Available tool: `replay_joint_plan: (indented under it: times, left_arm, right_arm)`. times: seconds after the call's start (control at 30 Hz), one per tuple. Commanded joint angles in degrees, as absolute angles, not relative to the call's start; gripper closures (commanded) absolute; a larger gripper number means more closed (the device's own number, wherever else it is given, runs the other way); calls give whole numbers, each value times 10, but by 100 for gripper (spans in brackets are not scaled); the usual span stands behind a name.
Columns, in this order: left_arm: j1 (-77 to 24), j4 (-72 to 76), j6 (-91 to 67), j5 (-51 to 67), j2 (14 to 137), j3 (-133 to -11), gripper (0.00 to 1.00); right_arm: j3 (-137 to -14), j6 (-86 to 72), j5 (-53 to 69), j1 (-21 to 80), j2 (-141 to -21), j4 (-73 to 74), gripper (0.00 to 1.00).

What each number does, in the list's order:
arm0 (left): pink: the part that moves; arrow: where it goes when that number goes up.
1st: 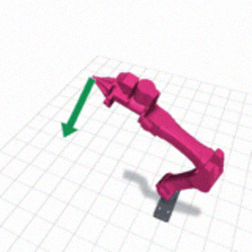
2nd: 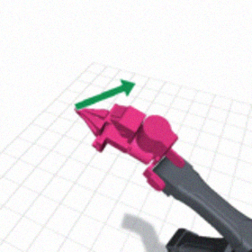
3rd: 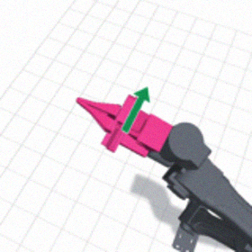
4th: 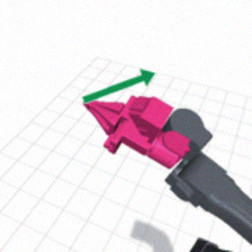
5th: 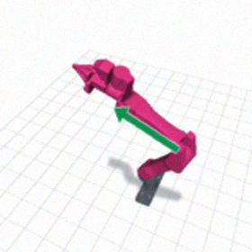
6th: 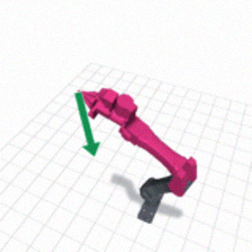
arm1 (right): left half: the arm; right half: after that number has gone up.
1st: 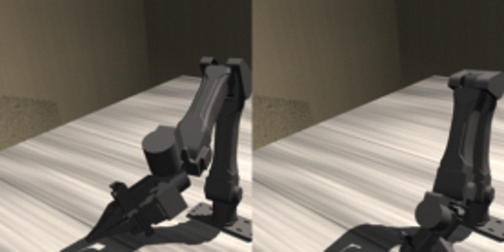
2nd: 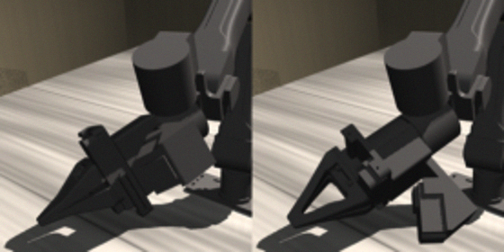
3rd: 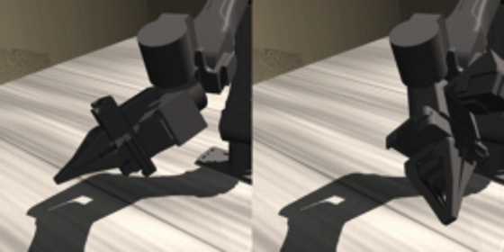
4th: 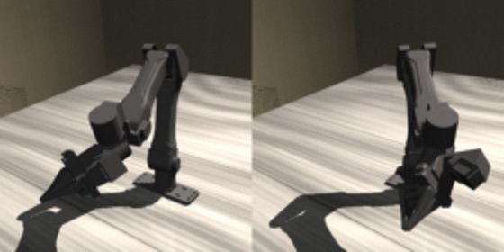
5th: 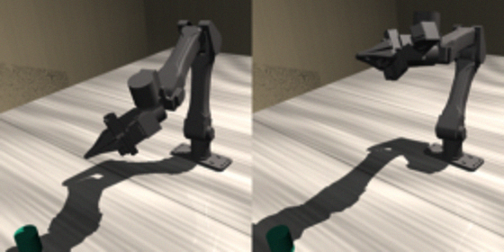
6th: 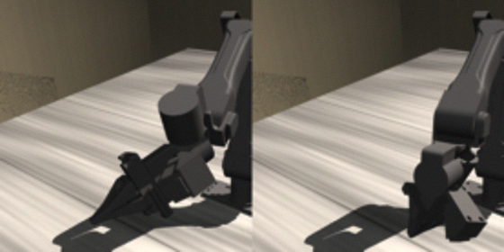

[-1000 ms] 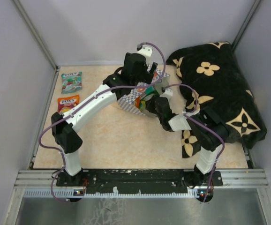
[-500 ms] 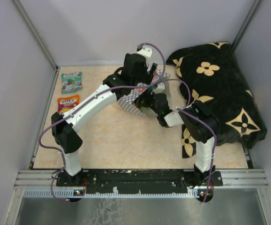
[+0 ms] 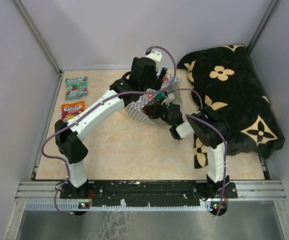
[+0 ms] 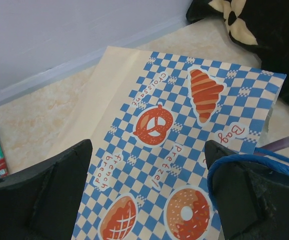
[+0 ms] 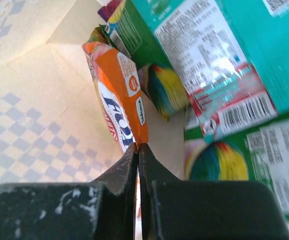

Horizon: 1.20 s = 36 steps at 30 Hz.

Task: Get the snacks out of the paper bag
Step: Take out the snack from the paper bag, then place the snack at the center of the board.

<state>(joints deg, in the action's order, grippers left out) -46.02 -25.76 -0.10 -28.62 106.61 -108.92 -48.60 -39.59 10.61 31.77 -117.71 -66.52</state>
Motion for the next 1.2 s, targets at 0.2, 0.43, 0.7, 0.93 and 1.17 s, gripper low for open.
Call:
replay_joint_plan:
  times: [0.2, 0.43, 0.7, 0.93, 1.17]
  left_arm:
    - [-444, -229, 0, -293, 1044, -1066, 0]
    - [-438, -217, 9, -287, 1048, -1064, 0]
    - [-437, -203, 23, -256, 1040, -1052, 0]
    - [-436, -211, 44, -172, 996, -1024, 0]
    - [-455, -194, 155, 38, 869, -848, 0]
  right_arm:
    - [-346, -449, 101, 258, -927, -599, 100]
    - [-326, -385, 90, 258, -752, -372, 100]
    - [-313, -319, 115, 258, -537, -130, 100]
    - [-370, -328, 106, 300, -456, 93, 100]
    - [-371, -340, 40, 432, -439, 118, 100]
